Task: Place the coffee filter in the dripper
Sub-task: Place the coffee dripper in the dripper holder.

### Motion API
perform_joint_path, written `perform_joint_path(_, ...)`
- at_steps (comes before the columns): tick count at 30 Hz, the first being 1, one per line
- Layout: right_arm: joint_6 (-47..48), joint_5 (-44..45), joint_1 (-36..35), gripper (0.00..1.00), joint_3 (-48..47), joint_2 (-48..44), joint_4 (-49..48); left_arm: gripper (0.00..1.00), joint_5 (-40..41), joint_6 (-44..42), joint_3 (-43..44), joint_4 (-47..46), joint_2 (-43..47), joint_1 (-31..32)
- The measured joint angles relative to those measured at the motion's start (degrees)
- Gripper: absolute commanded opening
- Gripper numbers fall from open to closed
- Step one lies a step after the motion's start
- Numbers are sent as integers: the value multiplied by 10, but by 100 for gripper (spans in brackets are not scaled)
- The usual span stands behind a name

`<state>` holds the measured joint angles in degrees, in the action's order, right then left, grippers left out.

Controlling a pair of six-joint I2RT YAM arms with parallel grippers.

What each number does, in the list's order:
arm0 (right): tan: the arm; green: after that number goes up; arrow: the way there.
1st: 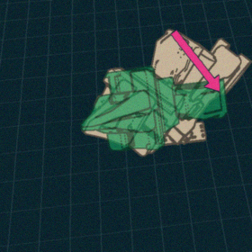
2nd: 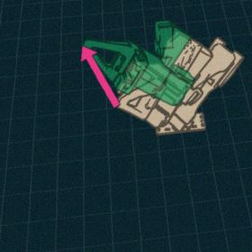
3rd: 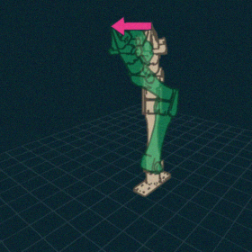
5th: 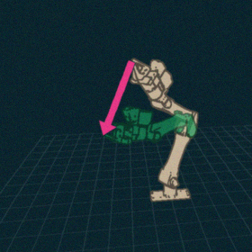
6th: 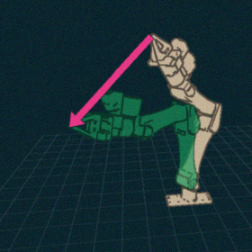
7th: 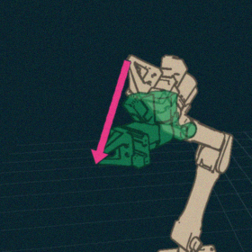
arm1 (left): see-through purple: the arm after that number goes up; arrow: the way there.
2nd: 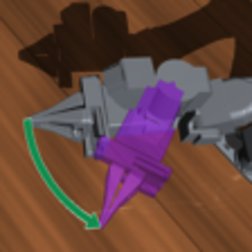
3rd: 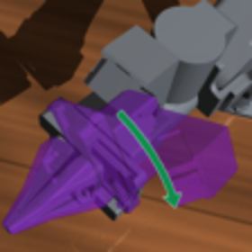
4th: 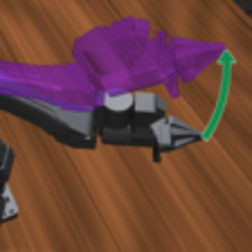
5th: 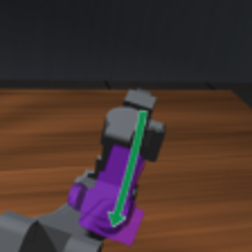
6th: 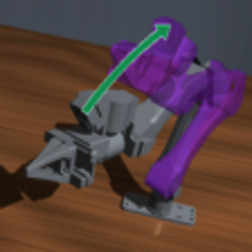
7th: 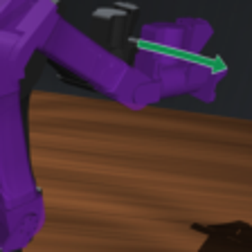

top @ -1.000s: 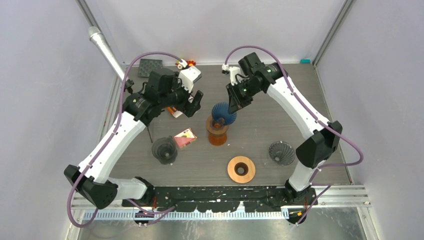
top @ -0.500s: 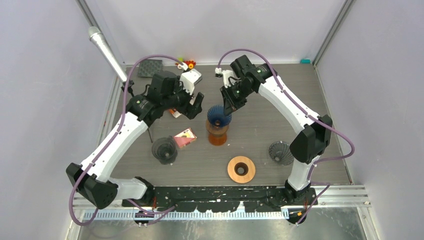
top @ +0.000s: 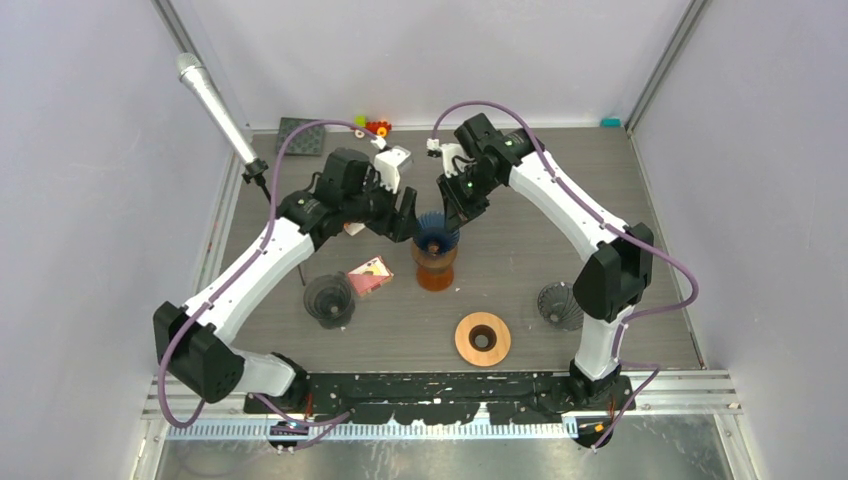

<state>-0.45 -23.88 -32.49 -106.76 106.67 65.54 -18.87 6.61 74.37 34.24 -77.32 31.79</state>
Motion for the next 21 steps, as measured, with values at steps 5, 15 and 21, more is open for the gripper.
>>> perform_joint_path(5, 0, 0, 0, 0, 0, 2, -1, 59, -17, 20, -6, -21, -19, 0)
perform_joint_path(15, 0, 3, 0, 1, 0, 9, 0, 25, -38, 32, -21, -44, -41, 0)
perform_joint_path(21, -5, 5, 0, 1, 0, 12, 5, 1, -56, 47, -22, -55, -59, -3)
